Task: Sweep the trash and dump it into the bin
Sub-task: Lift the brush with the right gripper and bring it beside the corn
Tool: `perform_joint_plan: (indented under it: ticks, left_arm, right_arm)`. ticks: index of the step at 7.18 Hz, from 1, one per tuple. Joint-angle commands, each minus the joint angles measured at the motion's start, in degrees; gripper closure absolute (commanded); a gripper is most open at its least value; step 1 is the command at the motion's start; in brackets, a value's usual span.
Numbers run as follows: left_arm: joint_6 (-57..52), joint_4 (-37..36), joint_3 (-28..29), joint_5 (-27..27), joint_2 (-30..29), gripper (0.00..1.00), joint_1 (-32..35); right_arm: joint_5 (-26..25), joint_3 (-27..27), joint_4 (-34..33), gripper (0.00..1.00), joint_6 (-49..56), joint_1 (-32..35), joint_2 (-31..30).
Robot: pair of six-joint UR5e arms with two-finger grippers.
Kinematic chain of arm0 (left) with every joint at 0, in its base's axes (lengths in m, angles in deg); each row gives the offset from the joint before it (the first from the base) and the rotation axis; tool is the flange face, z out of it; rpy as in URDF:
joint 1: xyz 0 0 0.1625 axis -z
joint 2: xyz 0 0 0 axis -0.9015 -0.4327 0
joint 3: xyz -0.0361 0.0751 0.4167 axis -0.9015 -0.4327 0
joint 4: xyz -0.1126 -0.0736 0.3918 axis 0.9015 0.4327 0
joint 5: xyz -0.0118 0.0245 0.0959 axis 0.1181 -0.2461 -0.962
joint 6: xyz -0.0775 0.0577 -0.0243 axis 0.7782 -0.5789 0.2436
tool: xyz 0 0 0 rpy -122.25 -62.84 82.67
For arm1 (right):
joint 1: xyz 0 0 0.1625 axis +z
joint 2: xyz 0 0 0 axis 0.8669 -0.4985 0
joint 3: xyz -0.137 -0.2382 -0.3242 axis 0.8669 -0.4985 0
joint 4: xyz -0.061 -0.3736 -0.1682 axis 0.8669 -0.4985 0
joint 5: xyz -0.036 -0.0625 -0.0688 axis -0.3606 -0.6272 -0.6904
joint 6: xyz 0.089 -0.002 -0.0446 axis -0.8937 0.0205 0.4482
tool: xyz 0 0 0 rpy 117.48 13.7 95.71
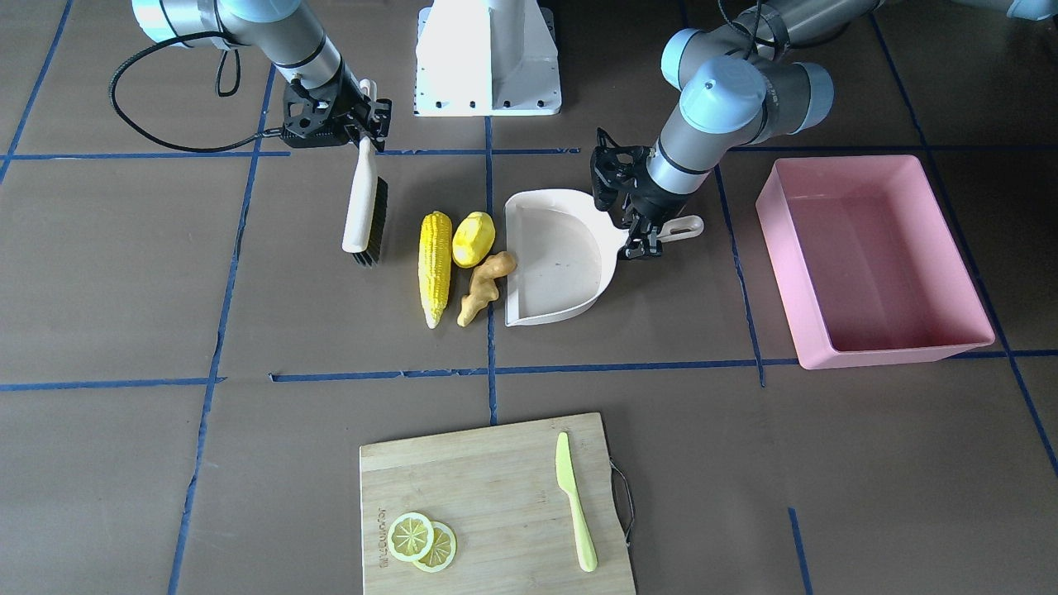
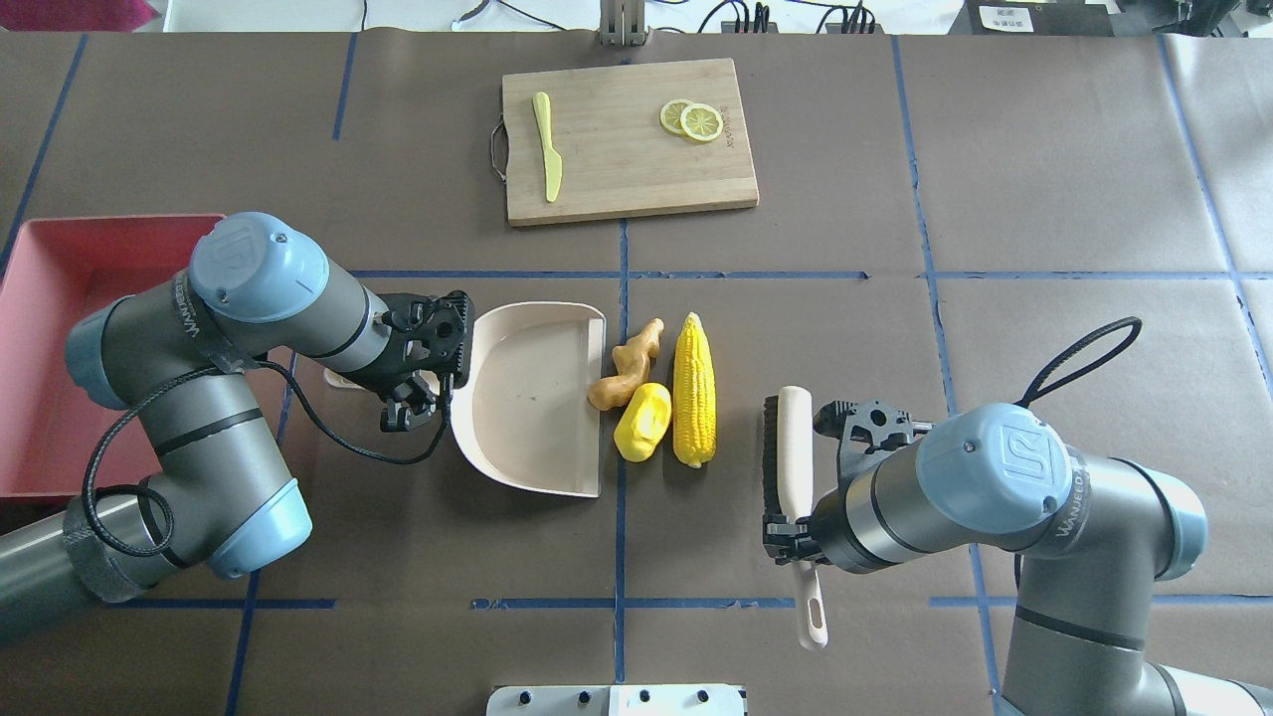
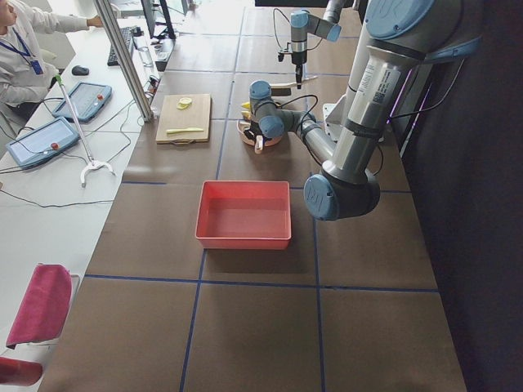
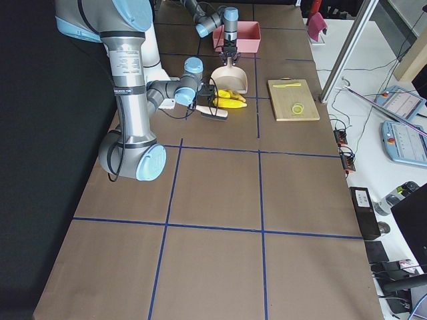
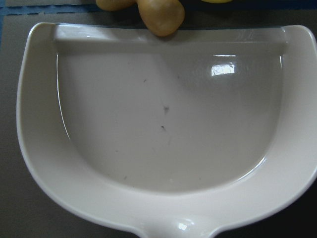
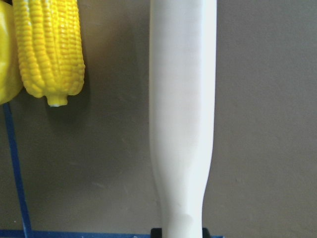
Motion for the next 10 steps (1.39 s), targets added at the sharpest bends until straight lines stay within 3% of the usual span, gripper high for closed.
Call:
perform_joint_plan:
  ticks: [1, 5, 10]
  left_arm:
    - [0.03, 0.0, -0.03, 0.0, 0.0, 1.0, 0.09]
    - [0.12, 0.0, -0.12, 0.0, 0.09, 1.0, 0.09]
    - [0.21, 0.0, -0.12, 0.0, 0.09, 1.0, 0.09]
  right_arm:
    - [-0.48, -2.24, -0.11, 1.0, -0.48, -0.61, 3.11]
    - [-0.91, -3.91, -3.35, 1.0, -0.39, -0.44, 6.89]
    - [-0.91, -5.67, -4.33, 1.0, 3.2, 2.29, 7.24]
